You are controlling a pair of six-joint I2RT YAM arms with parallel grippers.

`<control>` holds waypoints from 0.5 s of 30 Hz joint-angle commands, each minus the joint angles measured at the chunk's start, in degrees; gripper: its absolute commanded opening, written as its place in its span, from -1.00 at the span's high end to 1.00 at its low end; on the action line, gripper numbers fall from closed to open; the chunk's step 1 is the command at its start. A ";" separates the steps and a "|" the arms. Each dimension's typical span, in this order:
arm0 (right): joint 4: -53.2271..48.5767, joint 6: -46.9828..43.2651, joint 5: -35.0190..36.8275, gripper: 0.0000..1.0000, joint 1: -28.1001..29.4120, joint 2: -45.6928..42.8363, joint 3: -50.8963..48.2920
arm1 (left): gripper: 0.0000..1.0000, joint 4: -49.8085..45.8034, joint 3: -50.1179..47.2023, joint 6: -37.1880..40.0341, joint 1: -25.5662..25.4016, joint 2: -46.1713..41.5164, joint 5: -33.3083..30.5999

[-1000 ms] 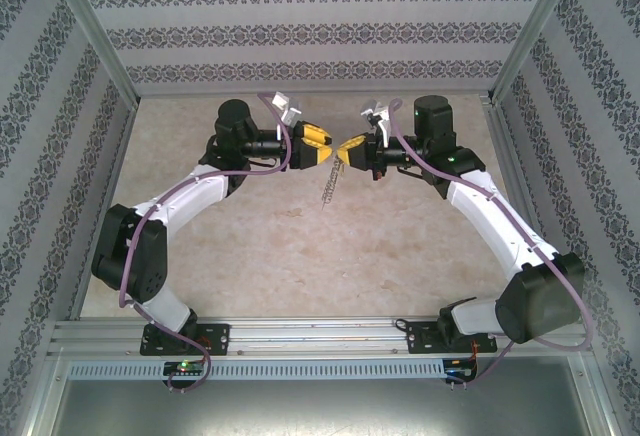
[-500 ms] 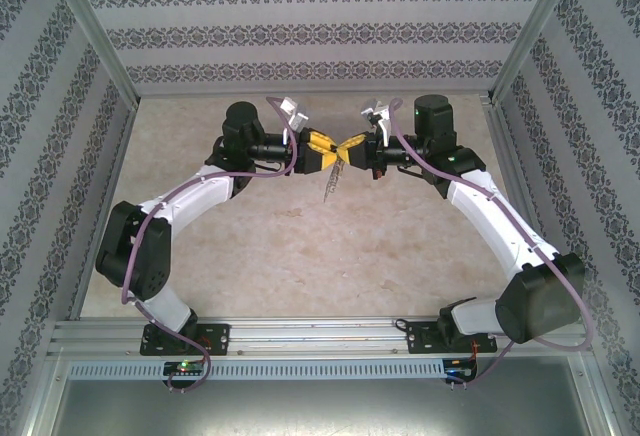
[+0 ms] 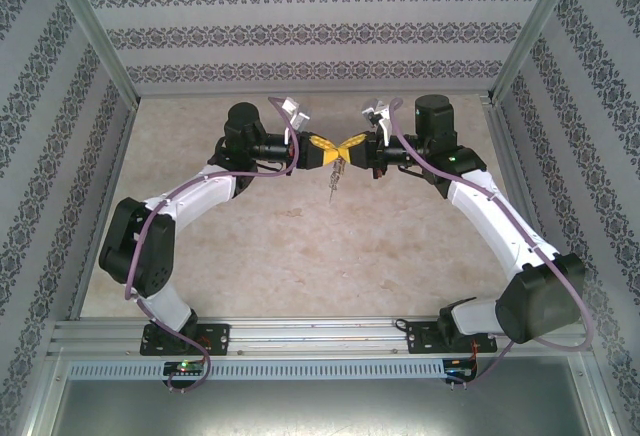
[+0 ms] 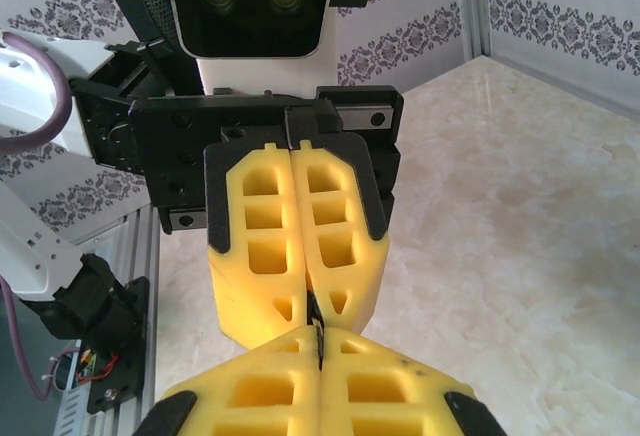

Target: Put the keys on the keyring

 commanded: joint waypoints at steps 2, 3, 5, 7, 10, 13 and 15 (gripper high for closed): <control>5.02 2.05 0.11 0.31 -1.72 -2.73 -1.32 | 1.00 6.20 -0.17 -1.13 -1.07 -0.06 -0.61; 7.75 4.11 0.06 0.23 -2.83 -3.93 -2.81 | 1.00 6.47 -0.32 -1.19 -1.03 -0.28 -1.01; 12.42 7.76 -0.26 0.18 -4.78 -6.31 -5.49 | 1.00 6.71 -0.66 -0.99 -1.10 -0.66 -1.36; 15.33 9.91 -0.09 0.18 -5.81 -8.36 -7.83 | 1.00 6.71 -0.92 -0.82 -0.98 -1.04 -1.79; 17.32 11.58 0.57 0.17 -5.94 -11.14 -10.92 | 1.00 7.22 -1.38 -0.64 -1.04 -1.57 -2.49; 20.10 13.47 1.29 0.17 -5.81 -13.52 -14.38 | 1.00 7.50 -1.90 -0.51 -0.98 -2.13 -3.37; 21.90 14.73 1.73 0.17 -5.43 -14.86 -16.56 | 1.00 7.50 -2.12 -0.49 -1.03 -2.42 -3.65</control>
